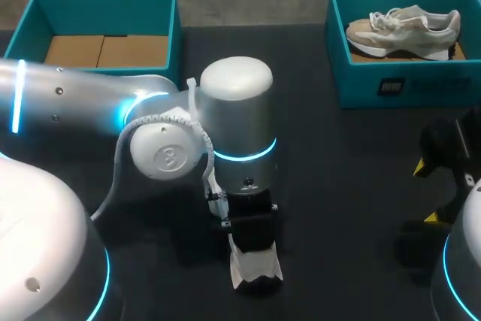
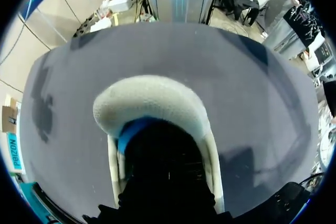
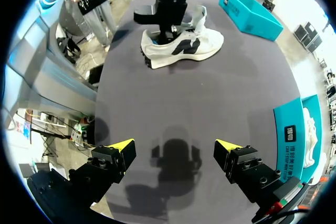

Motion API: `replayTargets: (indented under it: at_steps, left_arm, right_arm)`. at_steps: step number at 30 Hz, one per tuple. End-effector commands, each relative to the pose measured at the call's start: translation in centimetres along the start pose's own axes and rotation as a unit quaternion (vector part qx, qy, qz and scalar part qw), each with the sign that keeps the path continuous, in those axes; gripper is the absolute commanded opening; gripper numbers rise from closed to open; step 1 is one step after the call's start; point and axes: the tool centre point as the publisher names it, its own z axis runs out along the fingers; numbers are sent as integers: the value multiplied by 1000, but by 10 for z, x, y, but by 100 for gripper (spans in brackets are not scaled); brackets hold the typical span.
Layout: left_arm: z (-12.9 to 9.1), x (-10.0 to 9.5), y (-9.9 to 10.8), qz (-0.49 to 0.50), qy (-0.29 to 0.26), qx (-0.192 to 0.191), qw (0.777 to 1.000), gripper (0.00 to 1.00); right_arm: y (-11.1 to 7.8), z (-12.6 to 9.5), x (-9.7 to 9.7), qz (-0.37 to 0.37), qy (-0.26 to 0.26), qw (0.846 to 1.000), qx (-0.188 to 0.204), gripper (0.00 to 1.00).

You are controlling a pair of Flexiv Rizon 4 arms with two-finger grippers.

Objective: Take the shoe out of the shoebox, open the shoe tongue, remove and reinsert the insole, then place the shoe into the shoebox

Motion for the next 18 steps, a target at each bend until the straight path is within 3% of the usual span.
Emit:
replayTargets:
  at_steps: [1, 9, 18]
  left_arm:
    - [-3, 9, 16, -8, -3, -17, 1000, 0]
    - [-24, 14, 39, -35, -17, -36, 999, 0]
    - [-43, 11, -3, 9, -25, 32, 999, 0]
  right_arm:
    - [0, 0, 1, 0, -1, 1000, 1, 100]
    - [0, 0, 1, 0, -1, 1000, 1, 100]
    - [0, 0, 1, 0, -1, 1000, 1, 100]
